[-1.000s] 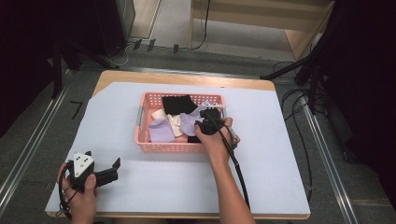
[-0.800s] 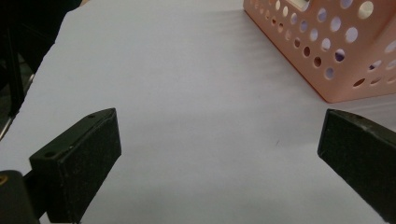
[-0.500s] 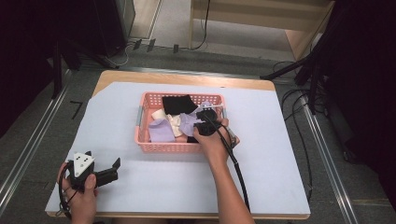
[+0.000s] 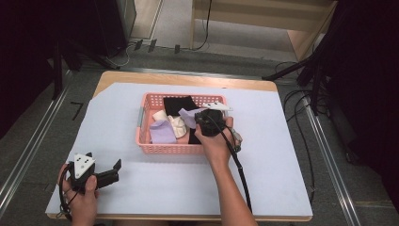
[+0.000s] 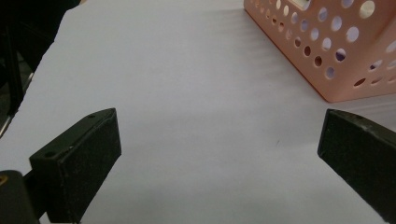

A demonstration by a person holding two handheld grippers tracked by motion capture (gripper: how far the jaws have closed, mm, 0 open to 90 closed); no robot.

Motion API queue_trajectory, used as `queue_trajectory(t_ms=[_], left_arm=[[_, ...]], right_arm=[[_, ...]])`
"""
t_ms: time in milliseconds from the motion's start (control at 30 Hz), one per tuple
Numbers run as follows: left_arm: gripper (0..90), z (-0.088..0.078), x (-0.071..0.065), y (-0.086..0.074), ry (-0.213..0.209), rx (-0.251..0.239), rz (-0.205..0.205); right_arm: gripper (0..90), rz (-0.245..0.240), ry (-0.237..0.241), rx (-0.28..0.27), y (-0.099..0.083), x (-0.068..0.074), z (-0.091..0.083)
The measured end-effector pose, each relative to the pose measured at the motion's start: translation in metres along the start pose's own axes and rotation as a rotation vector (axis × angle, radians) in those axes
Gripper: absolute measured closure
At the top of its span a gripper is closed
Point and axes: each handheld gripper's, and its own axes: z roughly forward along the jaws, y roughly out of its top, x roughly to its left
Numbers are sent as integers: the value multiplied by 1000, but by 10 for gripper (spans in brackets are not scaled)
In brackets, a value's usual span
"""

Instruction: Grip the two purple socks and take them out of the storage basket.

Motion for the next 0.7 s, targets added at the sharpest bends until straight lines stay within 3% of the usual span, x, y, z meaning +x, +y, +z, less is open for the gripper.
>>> queue_trajectory(t_ms=[167,267,500,700], left_arm=[[2,0,0,0,1,-1,5],[2,0,0,0,1,0,5],[2,0,0,0,1,0,5],[2,0,0,0,1,0,5]], right_arm=[[888,-51,33,-114,8,8,-20],[888,-64,36,-144,10,10,-25],[889,-124,21,-246,12,12,-32],[889,-137,14,-339,16,11,-41]])
